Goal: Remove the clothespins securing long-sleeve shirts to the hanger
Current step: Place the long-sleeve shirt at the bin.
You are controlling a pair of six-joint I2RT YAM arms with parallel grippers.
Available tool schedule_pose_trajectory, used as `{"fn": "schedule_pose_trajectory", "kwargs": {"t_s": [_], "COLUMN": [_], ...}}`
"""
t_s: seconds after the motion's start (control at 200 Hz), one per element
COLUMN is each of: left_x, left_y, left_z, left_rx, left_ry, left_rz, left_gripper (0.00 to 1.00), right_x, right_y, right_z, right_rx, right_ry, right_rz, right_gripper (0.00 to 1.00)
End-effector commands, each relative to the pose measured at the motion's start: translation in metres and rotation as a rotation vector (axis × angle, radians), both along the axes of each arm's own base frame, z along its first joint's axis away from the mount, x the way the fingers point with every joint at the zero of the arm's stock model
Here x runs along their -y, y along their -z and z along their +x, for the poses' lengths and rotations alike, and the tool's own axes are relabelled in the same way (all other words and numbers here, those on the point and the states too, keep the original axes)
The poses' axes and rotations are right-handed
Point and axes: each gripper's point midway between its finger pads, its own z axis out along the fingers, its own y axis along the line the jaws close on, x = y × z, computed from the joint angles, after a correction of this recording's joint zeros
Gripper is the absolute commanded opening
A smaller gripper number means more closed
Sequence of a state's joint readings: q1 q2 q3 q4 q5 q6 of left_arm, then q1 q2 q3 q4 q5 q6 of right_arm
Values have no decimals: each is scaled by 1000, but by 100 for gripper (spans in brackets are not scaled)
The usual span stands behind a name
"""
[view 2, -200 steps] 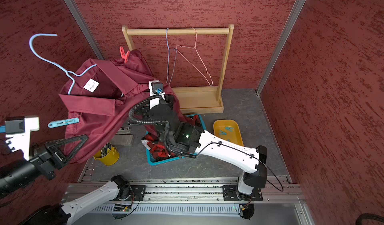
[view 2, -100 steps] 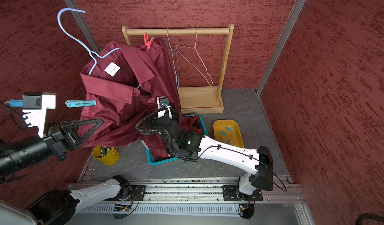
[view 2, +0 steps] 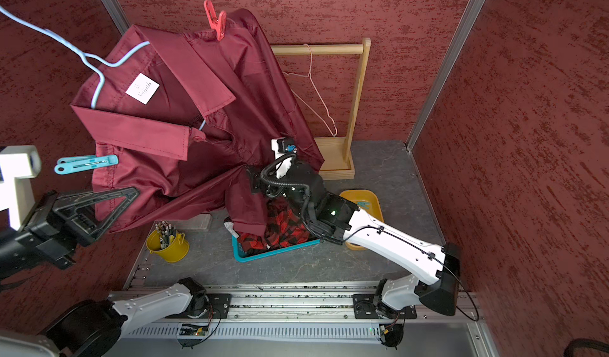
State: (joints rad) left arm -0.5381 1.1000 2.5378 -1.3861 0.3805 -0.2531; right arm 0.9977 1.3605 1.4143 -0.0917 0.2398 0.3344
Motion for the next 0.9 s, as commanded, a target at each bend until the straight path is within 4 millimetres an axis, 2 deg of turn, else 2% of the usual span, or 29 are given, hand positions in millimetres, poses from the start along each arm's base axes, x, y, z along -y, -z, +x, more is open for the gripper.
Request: {"fn": "schedule_pose_trajectory", "kwargs": {"t_s": [0.0, 0.215, 0.341, 0.501, 0.676, 0.791, 0.897], "left_x": [3, 3, 1, 7, 13, 19, 23], "left_y": [-28, -19, -16, 1, 10, 7, 2], "left_z": [0, 15, 17, 30, 42, 55, 70], "left_rx": [126, 114, 117, 60, 28, 34, 63], "left_ry": [13, -38, -57, -63, -67, -76, -104], "left_rz": [-32, 12, 22, 49, 49, 56, 68], "left_gripper": [0, 0, 0, 0, 0, 0, 0], "right_x": [-8, -13, -19, -19, -17, -18, -15], "right_y": [-8, 2, 24, 47, 47, 48, 59], "right_z": [-30, -54, -59, -63, -67, -71, -73], "right_rx": [-27, -84, -155, -229, -247, -270, -295], "right_ry": [-237, -382, -429, -455, -492, -515, -512], "right_rz": [18, 6, -40, -52, -39, -49, -55], "right_gripper": [99, 99, 99, 99, 99, 99, 99]}}
